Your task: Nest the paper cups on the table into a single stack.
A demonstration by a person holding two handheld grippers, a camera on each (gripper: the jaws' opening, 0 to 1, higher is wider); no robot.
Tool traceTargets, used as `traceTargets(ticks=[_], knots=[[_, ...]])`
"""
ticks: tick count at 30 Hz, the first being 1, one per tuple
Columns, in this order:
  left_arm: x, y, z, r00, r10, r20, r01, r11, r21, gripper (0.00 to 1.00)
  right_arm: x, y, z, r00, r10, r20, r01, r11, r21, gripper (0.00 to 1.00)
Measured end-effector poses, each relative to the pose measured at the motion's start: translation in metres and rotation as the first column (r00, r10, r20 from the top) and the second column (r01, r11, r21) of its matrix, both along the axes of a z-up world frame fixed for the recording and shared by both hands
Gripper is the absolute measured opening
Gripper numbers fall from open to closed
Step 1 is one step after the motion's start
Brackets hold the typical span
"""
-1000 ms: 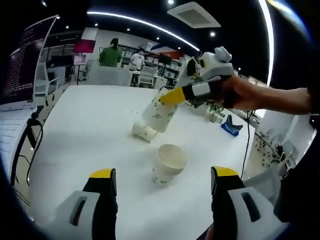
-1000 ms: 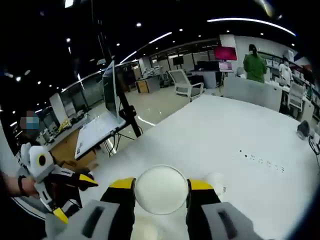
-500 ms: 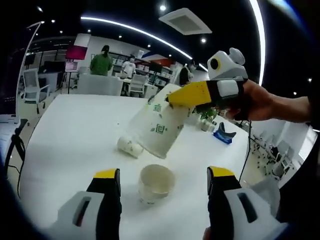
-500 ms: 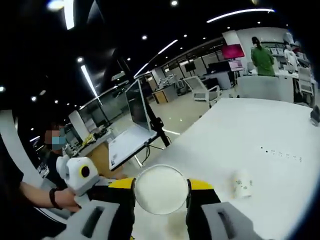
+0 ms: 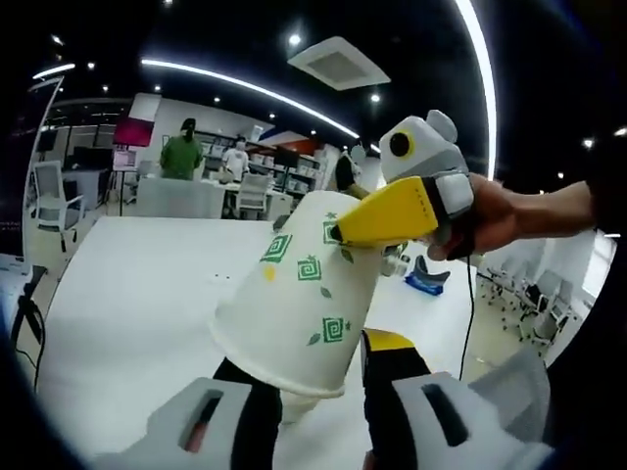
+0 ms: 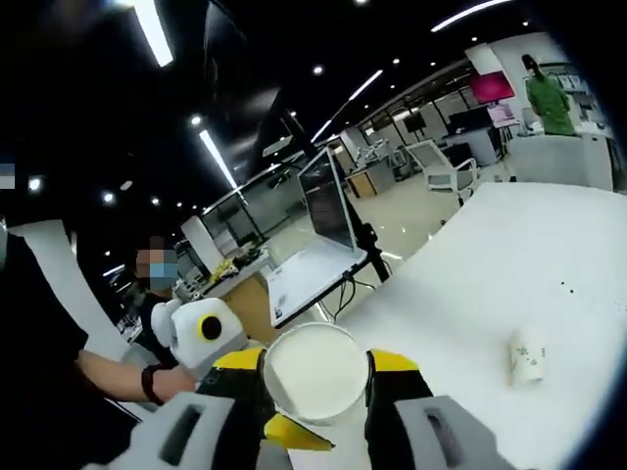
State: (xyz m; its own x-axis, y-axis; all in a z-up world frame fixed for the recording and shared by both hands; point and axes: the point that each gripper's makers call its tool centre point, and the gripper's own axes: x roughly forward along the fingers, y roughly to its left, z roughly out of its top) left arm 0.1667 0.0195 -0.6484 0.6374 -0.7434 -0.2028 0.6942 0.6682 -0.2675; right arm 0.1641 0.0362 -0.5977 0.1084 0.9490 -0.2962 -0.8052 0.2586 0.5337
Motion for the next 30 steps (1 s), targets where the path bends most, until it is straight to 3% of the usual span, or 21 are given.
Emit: traceTargets(ticks=[7,17,20,26,30], knots=[[-0.014,-0.004,0.004,0.998,-0.053,0.032,0.052,0.998,0.021,0.2,-0.01,-0.002,-0.005,0.996,0.074,-0.052,-0.074,0.997,0.004,0.39],[-0.028,-0.01,0.019,0.993,-0.106,0.058,0.106,0.994,0.0,0.18,-0.031,0.004,-0.026,0.976,0.178,-0.127,-0.181,0.983,-0.011,0.41],[-0.037,-0.015,0.018,0.986,-0.16,0.055,0.16,0.987,0.014,0.14,-0.039,0.008,-0.031,0.968,0.206,-0.146,-0.209,0.978,-0.011,0.43],[-0.044,-0.018,0.015,0.98,-0.193,0.048,0.193,0.981,0.016,0.05,-0.042,0.007,-0.034,0.967,0.21,-0.146,-0.212,0.977,0.003,0.46],[-0.048,-0.02,0.014,0.975,-0.217,0.043,0.216,0.976,0.018,0.0,-0.04,0.001,-0.037,0.974,0.195,-0.114,-0.198,0.98,-0.014,0.47]])
